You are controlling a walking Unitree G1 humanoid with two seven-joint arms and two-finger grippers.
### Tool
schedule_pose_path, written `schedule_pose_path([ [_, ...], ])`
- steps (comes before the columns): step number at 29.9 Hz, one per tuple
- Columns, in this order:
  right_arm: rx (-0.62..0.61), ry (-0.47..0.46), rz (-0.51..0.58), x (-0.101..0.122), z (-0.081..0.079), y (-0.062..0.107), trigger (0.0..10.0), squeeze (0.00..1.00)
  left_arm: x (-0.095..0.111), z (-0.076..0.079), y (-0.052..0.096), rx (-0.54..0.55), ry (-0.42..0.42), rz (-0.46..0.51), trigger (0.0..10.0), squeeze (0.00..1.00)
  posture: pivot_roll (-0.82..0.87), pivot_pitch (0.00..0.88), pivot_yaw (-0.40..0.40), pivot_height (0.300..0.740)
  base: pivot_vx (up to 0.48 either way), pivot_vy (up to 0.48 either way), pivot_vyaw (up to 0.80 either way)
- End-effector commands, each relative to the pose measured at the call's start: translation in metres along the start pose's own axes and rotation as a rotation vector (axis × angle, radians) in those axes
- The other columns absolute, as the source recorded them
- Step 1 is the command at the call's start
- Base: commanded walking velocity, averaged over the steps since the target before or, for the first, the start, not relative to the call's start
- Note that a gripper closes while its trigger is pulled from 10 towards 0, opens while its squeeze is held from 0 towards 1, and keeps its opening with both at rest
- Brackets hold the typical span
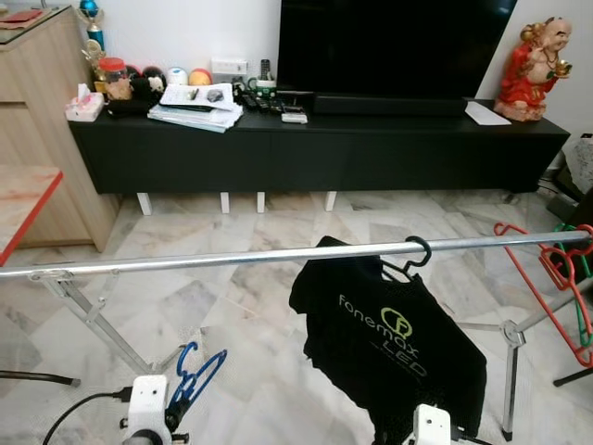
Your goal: Hang hanger
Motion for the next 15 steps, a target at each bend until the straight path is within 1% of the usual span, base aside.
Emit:
schedule_pose_path([
  [1,-0.015,0.004,-0.016,-0.006,0.007,0.001,10.0,0.0,0.003,0.009,-0.002,-0.022,-0.029,0.008,10.0,0.0,0.11,0.032,-0.065,0.74,0.0,-0.48,-0.76],
  [2,-0.015,0.006,-0.016,-0.006,0.007,0.001,10.0,0.0,0.003,0.009,-0.002,-0.023,-0.029,0.007,10.0,0.0,0.11,0.033,-0.065,0.74,0.0,-0.48,-0.76],
  [10,-0.013,0.008,-0.016,-0.006,0.007,0.001,10.0,0.0,0.005,0.013,-0.002,-0.042,-0.026,0.017,10.0,0.0,0.12,0.036,-0.066,0.74,0.0,0.0,-0.76],
  [13,-0.013,0.006,-0.01,-0.006,0.007,0.001,10.0,0.0,0.011,0.014,-0.003,-0.049,-0.029,0.042,10.0,0.0,0.12,0.036,-0.066,0.74,0.0,0.0,0.0],
  [14,-0.014,0.006,-0.009,-0.005,0.007,0.001,10.0,0.0,0.018,0.016,-0.004,-0.055,-0.025,0.064,10.0,0.0,0.12,0.036,-0.067,0.74,0.0,0.0,0.0],
  [15,-0.014,0.006,-0.009,-0.005,0.007,0.001,10.0,0.0,0.018,0.016,-0.004,-0.055,-0.025,0.064,10.0,0.0,0.12,0.036,-0.067,0.74,0.0,0.0,0.0],
])
Point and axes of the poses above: a point about 5 cm out from each wrist's last joint towards the gripper, its own y axis pointing back from the gripper into the wrist, its own x axis along the axis of the wrist's last joint, z = x × y, the point moved 6 cm from there along -y, pointing out of the wrist towards the gripper, and after that the axes turned 9 degrees about y, right-handed, at the moved point
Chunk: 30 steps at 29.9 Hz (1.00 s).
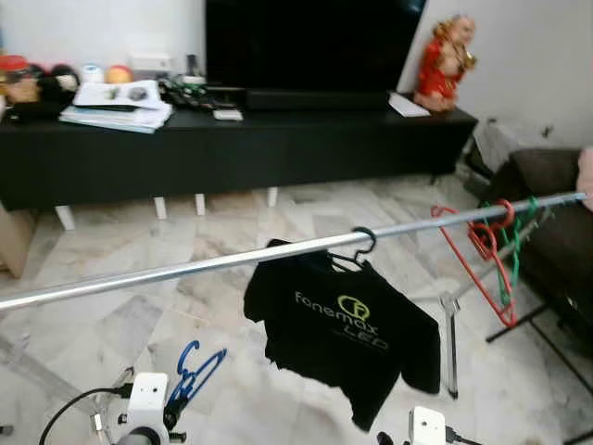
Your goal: Hang hanger
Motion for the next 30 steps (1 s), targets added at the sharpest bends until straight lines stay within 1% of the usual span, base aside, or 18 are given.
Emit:
schedule_pose_path([
  [1,-0.002,0.007,0.011,0.005,0.0,-0.001,10.0,0.0,0.011,0.002,-0.001,-0.011,0.002,0.045,10.0,0.0,0.12,0.036,-0.067,0.74,0.0,0.0,0.0],
  [4,-0.001,0.008,0.013,0.005,0.0,-0.001,10.0,0.0,0.033,0.009,-0.004,-0.031,0.008,0.122,10.0,0.0,0.12,0.034,-0.067,0.74,0.0,0.0,0.0],
  [7,-0.001,0.009,0.013,0.005,0.0,-0.001,10.0,0.0,0.045,0.013,-0.005,-0.046,-0.003,0.162,10.0,0.0,0.11,0.034,-0.065,0.74,0.0,0.0,0.0],
  [9,-0.001,0.012,0.014,0.005,0.0,-0.001,10.0,0.0,0.061,0.019,-0.004,-0.07,-0.013,0.222,10.0,0.0,0.11,0.033,-0.062,0.74,0.0,0.0,0.0],
  [11,-0.001,0.014,0.014,0.005,0.0,-0.001,10.0,0.0,0.07,0.024,-0.001,-0.091,-0.029,0.266,10.0,0.0,0.11,0.032,-0.061,0.74,0.0,0.0,0.0],
  [12,-0.002,0.014,0.014,0.005,0.0,-0.001,10.0,0.0,0.073,0.025,0.001,-0.098,-0.039,0.28,10.0,0.0,0.11,0.033,-0.061,0.74,0.0,0.0,0.0],
  [13,-0.002,0.014,0.015,0.005,0.0,-0.001,10.0,0.0,0.075,0.027,0.004,-0.115,-0.069,0.301,10.0,0.0,0.11,0.033,-0.061,0.74,0.0,0.0,0.0],
  [15,-0.002,0.015,0.015,0.005,-0.001,-0.001,10.0,0.0,0.077,0.03,0.01,-0.138,-0.102,0.328,10.0,0.0,0.11,0.035,-0.06,0.74,0.0,0.0,0.0],
  [17,-0.002,0.016,0.015,0.005,-0.001,-0.001,10.0,0.0,0.078,0.03,0.015,-0.149,-0.116,0.343,10.0,0.0,0.11,0.035,-0.061,0.74,0.0,0.0,0.0],
  [18,-0.001,0.018,0.015,0.005,-0.001,-0.001,10.0,0.0,0.082,0.031,0.02,-0.158,-0.133,0.361,10.0,0.0,0.12,0.035,-0.061,0.74,0.0,0.0,0.0],
  [19,-0.001,0.018,0.015,0.005,-0.001,-0.001,10.0,0.0,0.082,0.031,0.02,-0.158,-0.133,0.361,10.0,0.0,0.12,0.035,-0.061,0.74,0.0,0.0,0.0],
  [20,0.0,0.021,0.014,0.005,-0.001,-0.001,10.0,0.0,0.087,0.032,0.024,-0.167,-0.143,0.383,10.0,0.0,0.12,0.035,-0.062,0.74,0.0,0.0,0.0],
  [23,0.003,0.027,0.014,0.005,-0.001,-0.001,10.0,0.0,0.096,0.034,0.028,-0.176,-0.162,0.41,10.0,0.0,0.12,0.034,-0.064,0.74,0.0,0.0,0.0],
  [25,0.004,0.03,0.015,0.006,-0.001,-0.001,10.0,0.0,0.103,0.034,0.029,-0.166,-0.159,0.421,10.0,0.0,0.12,0.033,-0.065,0.74,0.0,0.0,0.0],
  [27,0.004,0.03,0.016,0.006,-0.001,-0.001,10.0,0.0,0.112,0.034,0.027,-0.146,-0.109,0.434,10.0,0.0,0.12,0.029,-0.064,0.74,0.0,0.0,0.0],
  [28,0.004,0.03,0.016,0.006,-0.001,-0.001,10.0,0.0,0.112,0.034,0.027,-0.146,-0.109,0.434,10.0,0.0,0.12,0.029,-0.064,0.74,0.0,0.0,0.0],
  [30,0.004,0.031,0.016,0.006,-0.001,-0.001,10.0,0.0,0.115,0.033,0.025,-0.132,-0.083,0.426,10.0,0.0,0.12,0.024,-0.063,0.74,0.0,0.0,0.0],
])
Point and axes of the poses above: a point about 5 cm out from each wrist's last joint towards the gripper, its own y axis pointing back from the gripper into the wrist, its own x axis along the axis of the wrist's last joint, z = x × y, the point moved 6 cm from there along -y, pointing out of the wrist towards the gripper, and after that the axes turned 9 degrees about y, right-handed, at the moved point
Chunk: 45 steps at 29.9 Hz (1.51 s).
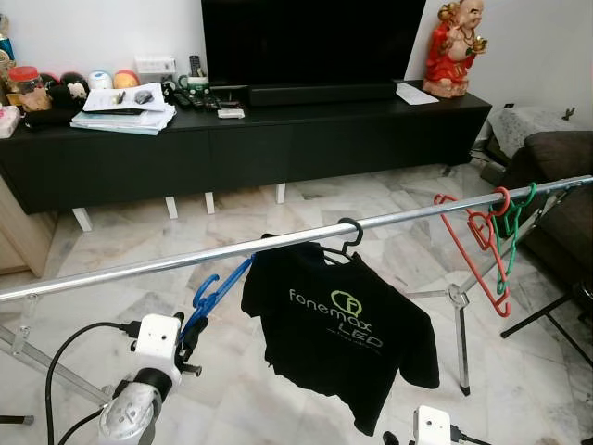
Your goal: Hang hanger
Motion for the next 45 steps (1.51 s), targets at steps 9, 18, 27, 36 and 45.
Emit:
schedule_pose_path([
  [9,-0.004,0.014,0.003,0.001,0.002,0.0,10.0,0.0,0.008,-0.002,-0.007,0.061,0.106,-0.004,10.0,0.0,0.11,0.01,-0.057,0.74,0.0,0.0,0.0],
  [18,-0.004,0.016,0.003,0.0,0.002,0.0,10.0,0.0,0.022,-0.003,-0.01,0.076,0.133,0.043,10.0,0.0,0.11,0.0,-0.054,0.74,0.0,0.0,0.0],
  [27,-0.003,0.018,0.002,0.0,0.002,0.0,10.0,0.0,0.017,-0.014,-0.011,0.141,0.11,0.009,10.0,0.0,0.11,0.0,-0.055,0.74,0.0,0.0,0.0],
  [36,-0.005,0.016,0.003,0.001,0.003,0.0,10.0,0.0,0.016,-0.021,-0.01,0.19,0.145,0.009,10.0,0.0,0.11,0.011,-0.057,0.74,0.0,0.0,0.0],
  [45,-0.003,0.017,0.005,0.002,0.004,0.0,10.0,0.0,0.027,-0.024,-0.009,0.189,0.152,0.054,10.0,0.0,0.12,0.019,-0.059,0.74,0.0,0.0,0.0],
])
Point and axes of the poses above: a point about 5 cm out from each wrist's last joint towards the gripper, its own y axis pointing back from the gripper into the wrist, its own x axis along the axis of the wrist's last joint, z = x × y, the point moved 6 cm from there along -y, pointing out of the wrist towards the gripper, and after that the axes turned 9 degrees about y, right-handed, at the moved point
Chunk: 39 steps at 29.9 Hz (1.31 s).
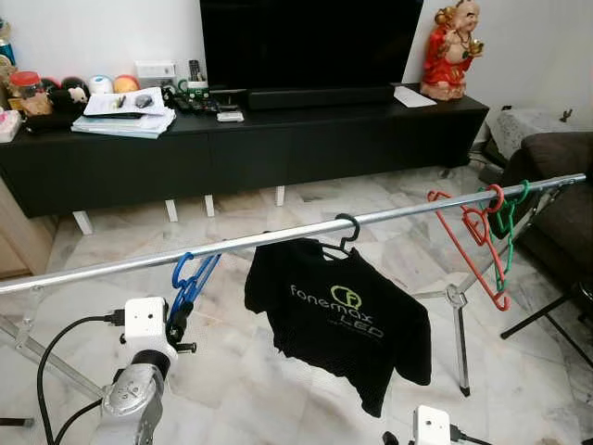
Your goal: Hang hanger
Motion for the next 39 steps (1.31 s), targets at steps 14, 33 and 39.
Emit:
schedule_pose_path([
  [14,-0.004,0.009,0.005,0.003,0.004,0.0,10.0,0.0,0.008,-0.012,-0.005,0.095,0.003,0.018,10.0,0.0,0.11,0.022,-0.062,0.74,0.0,0.0,0.0],
  [33,0.002,0.015,0.002,0.002,0.001,0.0,10.0,0.0,-0.007,-0.032,-0.008,0.258,-0.005,-0.094,10.0,0.0,0.11,0.024,-0.062,0.74,0.0,0.0,0.0],
  [39,0.003,0.015,0.001,0.002,0.0,0.0,10.0,0.0,0.001,-0.034,-0.019,0.31,0.037,-0.105,10.0,0.0,0.11,0.023,-0.062,0.74,0.0,0.0,0.0],
])
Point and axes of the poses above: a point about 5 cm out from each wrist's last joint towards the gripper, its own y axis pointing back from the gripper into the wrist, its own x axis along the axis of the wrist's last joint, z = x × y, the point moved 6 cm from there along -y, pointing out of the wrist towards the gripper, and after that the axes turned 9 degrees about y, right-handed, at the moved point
